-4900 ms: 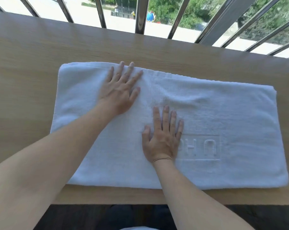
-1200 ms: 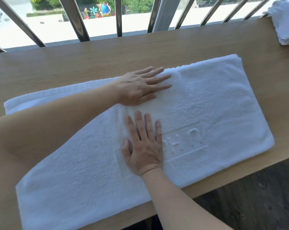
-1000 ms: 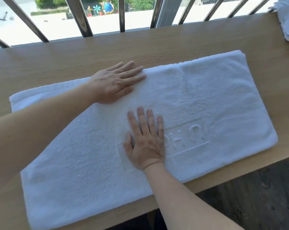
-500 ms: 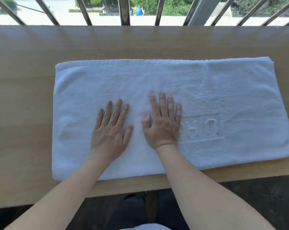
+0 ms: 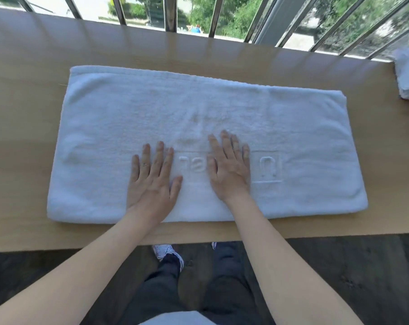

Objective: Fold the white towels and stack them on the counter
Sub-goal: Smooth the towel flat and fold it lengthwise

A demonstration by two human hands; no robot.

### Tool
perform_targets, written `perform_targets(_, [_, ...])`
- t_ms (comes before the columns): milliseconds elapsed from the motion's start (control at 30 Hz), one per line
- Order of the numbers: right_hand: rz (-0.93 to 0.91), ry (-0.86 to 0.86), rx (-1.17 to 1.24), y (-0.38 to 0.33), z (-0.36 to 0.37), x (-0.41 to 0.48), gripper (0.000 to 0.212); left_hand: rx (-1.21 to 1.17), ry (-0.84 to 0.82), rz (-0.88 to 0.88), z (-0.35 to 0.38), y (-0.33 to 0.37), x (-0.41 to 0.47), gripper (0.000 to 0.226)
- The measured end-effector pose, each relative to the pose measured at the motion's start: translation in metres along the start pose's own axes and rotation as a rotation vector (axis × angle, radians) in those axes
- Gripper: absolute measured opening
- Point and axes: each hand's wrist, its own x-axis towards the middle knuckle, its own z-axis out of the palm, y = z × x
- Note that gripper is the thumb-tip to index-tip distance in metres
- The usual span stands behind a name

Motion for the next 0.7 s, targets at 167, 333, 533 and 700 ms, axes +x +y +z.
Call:
perform_targets(167, [0.135,-0.031,-0.100,0.093,-0.022,-0.021,0.059,-0.018,0.013,0.124,0.007,0.062,0.027,0.070])
perform_targets(333, [0.312,0.019,-0.068,0.184,-0.048,-0.026,0.061,-0.029,-0.009,0.271,0.015,0.142,0.061,0.068])
perform_targets(533, [0.351,0.112,-0.002,0.272,-0.072,-0.028,0.060,0.013,0.004,0.401,0.015,0.247,0.135,0.067])
perform_targets(700, [0.330,0.241,0.044,0.319,-0.086,-0.039,0.056,0.046,-0.025,0.472,0.013,0.338,0.189,0.067])
